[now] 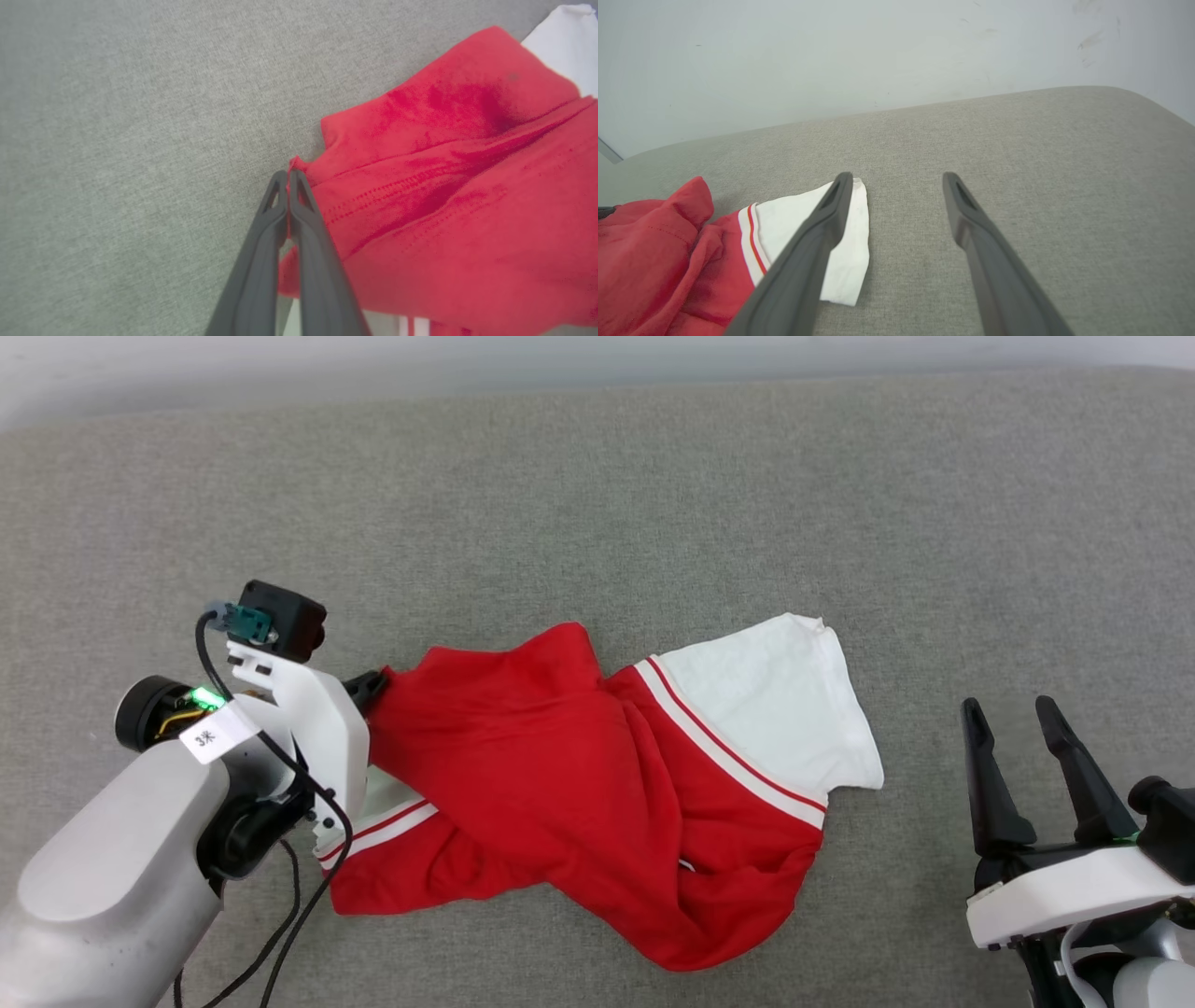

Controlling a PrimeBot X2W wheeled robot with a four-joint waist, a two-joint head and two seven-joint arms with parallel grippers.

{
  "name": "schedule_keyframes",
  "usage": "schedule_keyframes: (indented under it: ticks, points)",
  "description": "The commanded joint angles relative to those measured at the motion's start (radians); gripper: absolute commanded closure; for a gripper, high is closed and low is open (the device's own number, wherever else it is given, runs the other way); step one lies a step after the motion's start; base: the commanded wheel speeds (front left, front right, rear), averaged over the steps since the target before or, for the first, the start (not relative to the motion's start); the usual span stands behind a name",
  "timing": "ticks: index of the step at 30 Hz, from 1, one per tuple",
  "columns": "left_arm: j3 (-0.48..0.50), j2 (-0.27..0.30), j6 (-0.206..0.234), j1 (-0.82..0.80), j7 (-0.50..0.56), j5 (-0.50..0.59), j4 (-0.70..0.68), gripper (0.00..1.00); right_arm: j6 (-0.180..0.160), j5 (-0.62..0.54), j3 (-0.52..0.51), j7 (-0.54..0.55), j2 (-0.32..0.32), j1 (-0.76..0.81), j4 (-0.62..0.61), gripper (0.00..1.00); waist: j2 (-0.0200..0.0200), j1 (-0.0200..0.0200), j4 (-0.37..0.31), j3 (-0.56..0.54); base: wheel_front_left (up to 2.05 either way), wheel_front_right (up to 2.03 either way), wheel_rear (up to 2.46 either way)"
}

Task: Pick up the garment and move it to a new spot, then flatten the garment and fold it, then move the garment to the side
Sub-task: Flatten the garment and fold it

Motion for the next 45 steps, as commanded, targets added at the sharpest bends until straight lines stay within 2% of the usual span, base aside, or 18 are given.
schedule_keyframes:
  ticks: [1, 6, 12, 18, 22, 25, 30, 33, 39, 40, 41, 42, 45]
  points:
    - [0.006, -0.004, 0.006, -0.005, -0.015, -0.002, -0.014, 1.0, -0.001, -0.001, -0.005, 0.004, 0.001, 0.005, 0.002, 0.0, 0.0, -0.0001, 0.009, -0.018, 0.0, 0.0, 0.0]
    - [0.005, 0.013, 0.023, -0.001, -0.059, 0.037, -0.114, 1.0, -0.001, -0.002, -0.023, 0.008, 0.001, 0.025, 0.005, 0.0, 0.0, -0.0001, 0.027, -0.059, 0.0, 0.0, 0.0]
    - [-0.031, 0.036, 0.062, 0.061, -0.065, 0.087, -0.327, 1.0, -0.001, -0.008, -0.046, 0.019, 0.001, 0.047, 0.002, 0.0, 0.0, -0.0001, 0.054, -0.106, 0.0, 0.0, 0.0]
    - [-0.107, 0.055, 0.113, 0.205, -0.032, 0.088, -0.525, 1.0, -0.001, -0.009, -0.064, 0.026, 0.001, 0.074, -0.001, 0.0, 0.0, -0.0001, 0.089, -0.147, 0.0, 0.0, 0.0]
    - [-0.167, 0.081, 0.151, 0.331, 0.005, 0.06, -0.59, 1.0, -0.001, -0.01, -0.067, 0.033, 0.001, 0.091, 0.002, 0.0, 0.0, -0.0001, 0.114, -0.162, 0.0, 0.0, 0.0]
    - [-0.208, 0.096, 0.178, 0.429, 0.026, 0.024, -0.588, 1.0, -0.001, -0.012, -0.066, 0.041, 0.001, 0.098, 0.01, 0.0, 0.0, -0.0001, 0.13, -0.176, 0.0, 0.0, 0.0]
    - [-0.228, 0.079, 0.199, 0.555, 0.001, -0.062, -0.516, 1.0, -0.001, -0.012, -0.063, 0.045, 0.001, 0.097, 0.013, 0.0, 0.0, -0.0001, 0.152, -0.181, 0.0, 0.0, 0.0]
    - [-0.23, 0.044, 0.179, 0.597, -0.021, -0.11, -0.447, 1.0, -0.001, -0.013, -0.061, 0.049, 0.001, 0.093, 0.013, 0.0, 0.0, -0.0001, 0.158, -0.182, 0.0, 0.0, 0.0]
    - [-0.247, -0.027, 0.141, 0.608, -0.055, -0.131, -0.309, 1.0, -0.001, -0.018, -0.059, 0.055, 0.001, 0.1, 0.002, 0.0, 0.0, -0.0001, 0.156, -0.186, 0.0, 0.0, 0.0]
    - [-0.248, -0.037, 0.135, 0.604, -0.061, -0.133, -0.293, 0.67, -0.001, -0.018, -0.061, 0.057, 0.001, 0.102, -0.002, 0.0, 0.0, -0.0001, 0.155, -0.186, 0.0, 0.0, 0.0]
    - [-0.247, -0.044, 0.129, 0.596, -0.073, -0.126, -0.276, 0.05, -0.001, -0.018, -0.062, 0.058, 0.001, 0.104, -0.005, 0.0, 0.0, -0.0001, 0.154, -0.187, 0.0, 0.0, 0.0]
    - [-0.24, -0.054, 0.125, 0.584, -0.093, -0.118, -0.269, 0.0, -0.001, -0.019, -0.063, 0.059, 0.001, 0.105, -0.009, 0.0, 0.0, -0.0001, 0.153, -0.189, 0.0, 0.0, 0.0]
    - [-0.217, -0.069, 0.123, 0.56, -0.155, -0.089, -0.25, 0.0, -0.001, -0.021, -0.068, 0.063, 0.001, 0.109, -0.022, 0.0, 0.0, -0.0001, 0.151, -0.198, 0.0, 0.0, 0.0]
